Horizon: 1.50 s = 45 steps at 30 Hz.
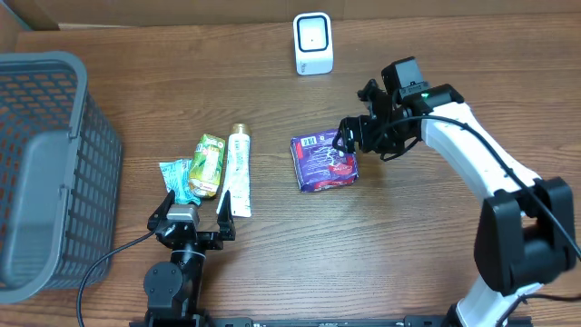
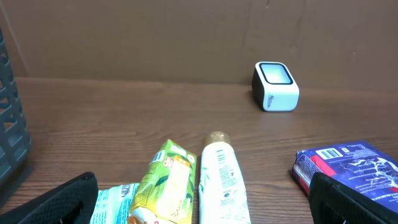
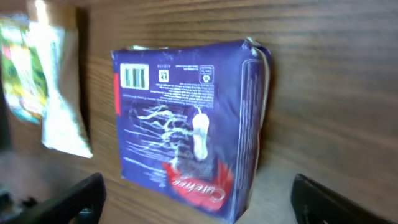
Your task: Scan the item barcode
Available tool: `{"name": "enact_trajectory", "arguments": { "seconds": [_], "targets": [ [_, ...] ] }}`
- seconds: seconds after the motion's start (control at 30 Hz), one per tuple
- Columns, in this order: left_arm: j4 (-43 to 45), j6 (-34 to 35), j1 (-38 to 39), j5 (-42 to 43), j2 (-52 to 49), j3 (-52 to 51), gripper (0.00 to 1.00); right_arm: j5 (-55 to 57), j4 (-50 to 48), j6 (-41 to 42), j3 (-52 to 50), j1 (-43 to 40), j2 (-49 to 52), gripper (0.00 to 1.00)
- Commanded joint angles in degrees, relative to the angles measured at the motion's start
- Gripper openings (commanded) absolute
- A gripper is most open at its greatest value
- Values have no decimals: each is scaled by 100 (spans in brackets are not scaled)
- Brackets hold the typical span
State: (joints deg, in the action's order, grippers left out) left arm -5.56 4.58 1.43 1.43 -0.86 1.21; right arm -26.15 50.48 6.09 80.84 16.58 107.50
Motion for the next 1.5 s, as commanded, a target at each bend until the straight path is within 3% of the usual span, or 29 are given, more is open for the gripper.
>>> {"name": "enact_trajectory", "arguments": {
  "seconds": [0.0, 0.1, 0.3, 0.47, 0.67, 0.8, 0.9, 1.1, 1.4, 1.47],
  "targets": [
    [22, 101, -44, -39, 61, -48, 100, -273, -55, -883, -26, -103, 372, 76],
    [22, 101, -44, -39, 61, -48, 100, -815, -70, -1261, -26, -271, 586, 70],
    [22, 101, -44, -39, 61, -48, 100, -1480, -330, -1362, -26, -369, 1204, 80],
    [22, 101, -44, -39, 61, -48, 100, -1775, -647, -1123, -26, -369, 1443, 77],
    [22, 101, -44, -39, 61, -48, 100, -1912, -723, -964, -26, -369, 1591, 52],
    [22, 101, -44, -39, 61, -48, 100, -1947, -855, -619, -26, -369, 1591, 19],
    [22, 101, -44, -39, 61, -48, 100, -2079, -883, -581, -24, -369, 1589, 5],
    [22, 101, -44, -39, 61, -48, 99, -1882, -741, -275, 79, -409, 1360, 4],
    [22, 101, -44, -39, 61, -48, 99, 841, 551, -258, 1408, -96, -81, 4],
    [22, 101, -44, -39, 61, -48, 100, 1003, 588, -260, 1624, -17, -315, 4]
  ]
}}
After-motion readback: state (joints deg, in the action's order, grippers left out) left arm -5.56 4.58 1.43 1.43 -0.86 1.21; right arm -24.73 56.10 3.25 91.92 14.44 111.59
